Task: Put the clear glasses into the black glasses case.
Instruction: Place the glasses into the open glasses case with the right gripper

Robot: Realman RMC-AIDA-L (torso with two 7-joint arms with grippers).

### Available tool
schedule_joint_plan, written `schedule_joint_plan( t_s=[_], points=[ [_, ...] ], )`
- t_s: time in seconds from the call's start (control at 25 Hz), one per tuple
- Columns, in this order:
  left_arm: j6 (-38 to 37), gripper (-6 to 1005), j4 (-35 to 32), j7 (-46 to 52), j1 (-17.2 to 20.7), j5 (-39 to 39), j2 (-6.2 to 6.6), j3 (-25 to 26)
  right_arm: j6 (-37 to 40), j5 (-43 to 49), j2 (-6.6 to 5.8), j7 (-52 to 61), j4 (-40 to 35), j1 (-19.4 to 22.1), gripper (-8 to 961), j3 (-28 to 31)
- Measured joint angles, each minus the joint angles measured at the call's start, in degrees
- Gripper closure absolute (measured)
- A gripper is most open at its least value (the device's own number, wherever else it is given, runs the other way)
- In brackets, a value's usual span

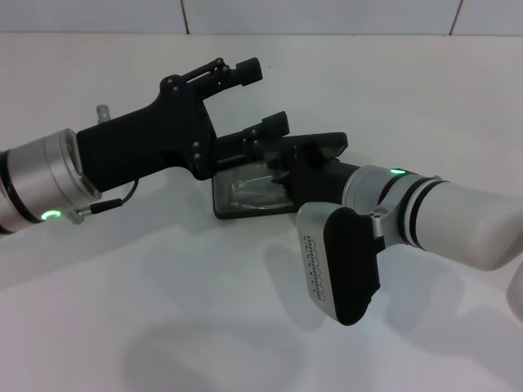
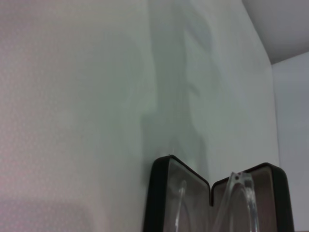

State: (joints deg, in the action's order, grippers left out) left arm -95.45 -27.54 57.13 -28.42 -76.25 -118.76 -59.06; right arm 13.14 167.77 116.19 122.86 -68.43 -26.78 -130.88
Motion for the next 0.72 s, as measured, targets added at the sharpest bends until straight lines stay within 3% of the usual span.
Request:
schedule_joint_plan(
  t_s=[0.36,0.72],
  points=[
    [0.0,213,0.1,0.0,-0.1,0.0,0.01,0.0,-0.2,0.0,0.01,0.0,0.6,0.1,822,0.6],
    [0.0,213,0.1,0.0,-0.1,0.0,-0.06,0.0,-5.2,0.2,0.00,-0.9,2.0,1.1,656,0.6]
  ],
)
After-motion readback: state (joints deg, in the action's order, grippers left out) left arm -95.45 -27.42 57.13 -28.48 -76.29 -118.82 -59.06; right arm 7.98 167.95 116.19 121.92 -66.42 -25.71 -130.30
